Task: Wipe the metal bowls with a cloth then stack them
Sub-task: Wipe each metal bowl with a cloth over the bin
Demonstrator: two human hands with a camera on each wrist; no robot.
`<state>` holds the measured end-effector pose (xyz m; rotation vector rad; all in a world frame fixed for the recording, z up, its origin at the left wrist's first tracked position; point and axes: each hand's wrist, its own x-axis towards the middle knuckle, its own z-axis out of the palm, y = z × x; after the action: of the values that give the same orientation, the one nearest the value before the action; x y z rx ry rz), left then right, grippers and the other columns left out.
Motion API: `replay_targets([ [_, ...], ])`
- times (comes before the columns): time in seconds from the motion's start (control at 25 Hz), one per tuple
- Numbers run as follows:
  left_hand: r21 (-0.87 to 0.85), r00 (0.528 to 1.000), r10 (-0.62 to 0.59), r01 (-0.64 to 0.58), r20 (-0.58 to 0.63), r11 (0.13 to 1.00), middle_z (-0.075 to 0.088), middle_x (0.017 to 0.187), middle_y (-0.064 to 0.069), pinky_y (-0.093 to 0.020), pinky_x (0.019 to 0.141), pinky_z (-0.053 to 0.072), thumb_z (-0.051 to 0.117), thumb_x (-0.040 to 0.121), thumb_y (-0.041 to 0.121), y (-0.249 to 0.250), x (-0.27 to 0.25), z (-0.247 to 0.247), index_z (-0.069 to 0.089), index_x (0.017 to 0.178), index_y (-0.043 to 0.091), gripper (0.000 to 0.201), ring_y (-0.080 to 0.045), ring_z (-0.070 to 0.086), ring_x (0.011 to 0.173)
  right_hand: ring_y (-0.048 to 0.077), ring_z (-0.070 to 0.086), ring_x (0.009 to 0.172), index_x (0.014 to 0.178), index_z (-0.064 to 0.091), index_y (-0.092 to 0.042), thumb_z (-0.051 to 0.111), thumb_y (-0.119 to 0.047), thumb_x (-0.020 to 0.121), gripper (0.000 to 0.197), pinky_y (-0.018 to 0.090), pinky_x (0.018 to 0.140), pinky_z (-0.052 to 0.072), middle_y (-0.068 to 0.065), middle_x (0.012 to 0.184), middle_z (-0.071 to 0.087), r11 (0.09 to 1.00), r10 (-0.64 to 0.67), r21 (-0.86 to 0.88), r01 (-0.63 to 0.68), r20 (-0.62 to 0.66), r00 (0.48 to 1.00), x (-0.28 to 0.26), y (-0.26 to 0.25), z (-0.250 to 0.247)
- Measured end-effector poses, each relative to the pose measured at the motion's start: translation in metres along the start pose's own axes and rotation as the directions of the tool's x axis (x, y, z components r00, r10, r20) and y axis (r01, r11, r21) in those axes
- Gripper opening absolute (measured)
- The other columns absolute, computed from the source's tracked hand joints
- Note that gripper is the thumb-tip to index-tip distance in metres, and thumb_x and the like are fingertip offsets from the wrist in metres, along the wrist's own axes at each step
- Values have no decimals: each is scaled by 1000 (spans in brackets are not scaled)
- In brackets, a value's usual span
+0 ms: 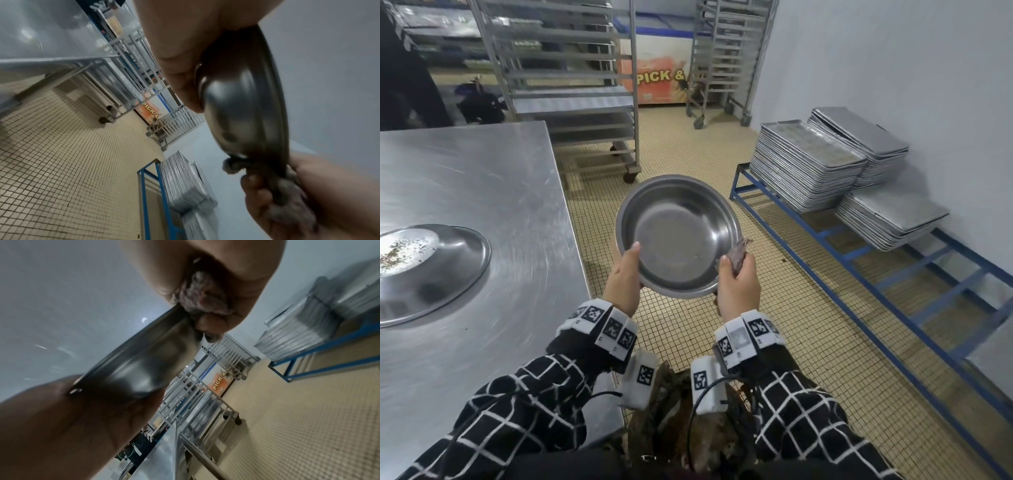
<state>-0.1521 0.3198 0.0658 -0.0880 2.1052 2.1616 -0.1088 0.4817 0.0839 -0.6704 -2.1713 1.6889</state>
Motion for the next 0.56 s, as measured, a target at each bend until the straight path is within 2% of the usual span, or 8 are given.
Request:
replay_targets([
  [0.04,47,998,2,-5,61,999,63,115,-9,-33,94,50,37,95,51,-3,-3,4,45,134,10,58,-17,62,103,6,60,71,110,50,-11,48,-23,97,17,16,54,44,-1,89,61,999,41,4,-40,-35,999,1,4,5],
  [0.12,64,986,11,-22,167,998,60,120,-6,-25,85,54,47,92,50,-6,-6,7,27,144,15,66,-12,65,98,7,58,69,110,50,-8,49,-19,97,17,16,52,42,-2,86,59,997,71,13,-71,-56,996,7,6,2],
  [0.2,-42,987,27,-21,159,999,55,120,-6,-37,81,57,58,88,41,-1,-2,0,19,141,21,69,-20,67,94,9,59,71,109,51,-9,48,-18,97,15,17,55,43,-2,87,59,999,39,-32,-39,-13,999,18,4,-12],
  [0.28,-191,980,2,37,200,981,55,113,-7,-47,74,58,68,79,41,10,4,-16,29,136,21,72,-25,66,86,13,63,80,107,54,-14,48,-21,97,14,19,61,47,0,91,62,991,-30,-124,42,101,994,27,-1,-28],
  [0.36,-206,943,-7,80,332,975,62,104,-8,-44,73,57,78,61,54,14,5,-30,50,126,14,82,-26,65,84,17,64,83,107,55,-18,48,-25,98,14,21,65,48,1,93,64,965,-113,-202,167,254,961,28,-7,-38],
  [0.4,-203,933,-19,97,359,974,65,97,-8,-44,78,55,80,55,58,12,4,-35,61,115,15,77,-27,63,84,18,64,81,108,56,-19,47,-26,98,15,24,66,50,1,93,65,951,-150,-213,223,311,938,27,-8,-40],
  [0.48,-222,953,-38,109,302,969,67,85,-7,-48,85,48,76,60,55,6,0,-39,70,94,18,50,-28,60,82,22,65,77,111,55,-21,46,-28,98,17,30,69,54,2,91,66,941,-196,-199,273,336,921,23,-6,-37],
  [0.56,-214,979,-24,67,200,975,67,83,-7,-50,90,46,58,77,45,2,-4,-34,68,92,17,33,-29,60,83,22,65,76,110,54,-19,44,-30,99,18,31,69,56,4,90,66,953,-184,-184,240,277,943,19,6,-28],
])
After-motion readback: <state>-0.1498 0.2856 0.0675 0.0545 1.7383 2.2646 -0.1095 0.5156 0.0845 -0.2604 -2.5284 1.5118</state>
